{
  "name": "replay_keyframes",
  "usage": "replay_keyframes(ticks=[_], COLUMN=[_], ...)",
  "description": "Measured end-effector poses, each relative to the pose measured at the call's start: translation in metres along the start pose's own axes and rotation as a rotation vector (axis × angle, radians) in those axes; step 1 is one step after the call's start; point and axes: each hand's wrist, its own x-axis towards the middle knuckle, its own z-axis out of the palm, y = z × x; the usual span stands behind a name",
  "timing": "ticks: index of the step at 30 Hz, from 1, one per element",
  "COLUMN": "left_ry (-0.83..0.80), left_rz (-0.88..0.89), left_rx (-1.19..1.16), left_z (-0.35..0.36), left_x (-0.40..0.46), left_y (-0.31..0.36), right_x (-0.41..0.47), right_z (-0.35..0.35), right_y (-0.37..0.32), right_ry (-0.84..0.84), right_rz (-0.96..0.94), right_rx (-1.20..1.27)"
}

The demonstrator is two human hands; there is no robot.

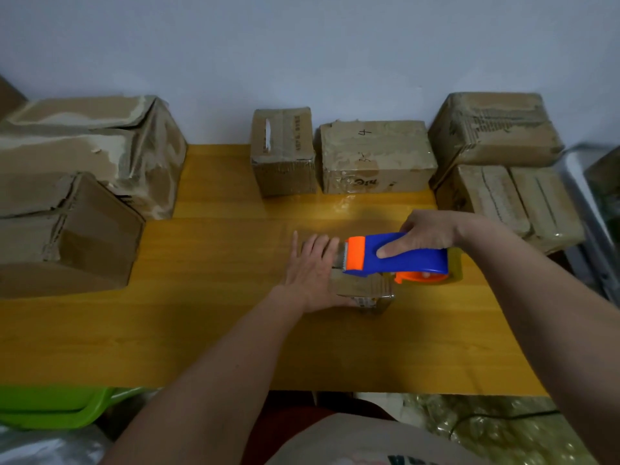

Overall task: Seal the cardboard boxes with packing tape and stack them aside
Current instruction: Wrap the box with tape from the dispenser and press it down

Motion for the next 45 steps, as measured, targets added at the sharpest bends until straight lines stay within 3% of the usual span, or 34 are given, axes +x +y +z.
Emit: replay_keyframes(ticks=[8,19,26,33,45], left_ry=[0.039,0.009,-0.086,-0.011,0.027], left_rz=[0.033,0.046,0.013,0.111,0.111], left_rx=[-0.039,0.034,0.129,0.098,0.066], left_z=[0.003,-0.009,-0.008,0.0,0.003], left_x=[0.002,-0.007,-0.001,0.016,0.016], left_y=[0.0,-0.038,-0.025,0.018,0.017], right_x=[-0.017,0.008,0.012,0.02,0.014], right_z=[-0.014,0.005,0.001,0.004,-0.004], right_y=[0.056,0.035,0.032,0.037,0.061], right_ry=[0.045,0.01,-0.019,-0.011,-0.101], right_rz=[0.059,0.026,0.012,0.012,-0.006], right_rx=[-0.003,0.09,0.092,0.091,0.071])
